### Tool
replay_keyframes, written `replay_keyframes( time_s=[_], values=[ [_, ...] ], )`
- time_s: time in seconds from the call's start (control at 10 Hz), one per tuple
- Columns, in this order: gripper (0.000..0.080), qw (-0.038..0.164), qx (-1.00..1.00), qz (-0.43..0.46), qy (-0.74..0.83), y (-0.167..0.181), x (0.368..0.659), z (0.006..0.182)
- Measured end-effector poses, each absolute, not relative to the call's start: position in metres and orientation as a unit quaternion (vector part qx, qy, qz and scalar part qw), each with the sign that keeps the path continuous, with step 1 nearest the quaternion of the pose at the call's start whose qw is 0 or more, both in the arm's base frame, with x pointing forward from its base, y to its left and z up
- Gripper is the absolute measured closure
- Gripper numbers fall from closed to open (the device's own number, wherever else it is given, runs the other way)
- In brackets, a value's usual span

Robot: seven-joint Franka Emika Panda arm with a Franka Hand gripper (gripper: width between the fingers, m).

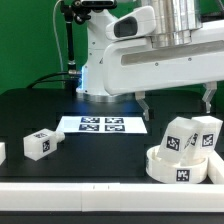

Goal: Assemble stool

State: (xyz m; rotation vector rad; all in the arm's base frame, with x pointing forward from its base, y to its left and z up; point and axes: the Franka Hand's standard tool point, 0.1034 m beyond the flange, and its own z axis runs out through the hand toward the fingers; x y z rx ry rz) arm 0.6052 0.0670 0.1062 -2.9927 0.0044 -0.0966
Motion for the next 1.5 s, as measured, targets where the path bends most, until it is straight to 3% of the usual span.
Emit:
replay_keyframes(
  time_s=[0.6,1.1,1.2,1.3,1.4,1.5],
  values=[
    [0.0151,0.023,-0.960,-0.032,-0.278,0.070,0.604,0.100],
    [0.0151,0.005,-0.918,-0.022,-0.396,0.061,0.603,0.093],
    [0.0241,0.005,-0.918,-0.017,-0.395,0.059,0.602,0.087],
    [0.0241,0.005,-0.919,-0.016,-0.394,0.058,0.601,0.085],
    [0.0451,0.006,-0.919,-0.015,-0.393,0.059,0.601,0.083],
    [0.0465,0.006,-0.920,-0.015,-0.393,0.059,0.601,0.083]
  ],
)
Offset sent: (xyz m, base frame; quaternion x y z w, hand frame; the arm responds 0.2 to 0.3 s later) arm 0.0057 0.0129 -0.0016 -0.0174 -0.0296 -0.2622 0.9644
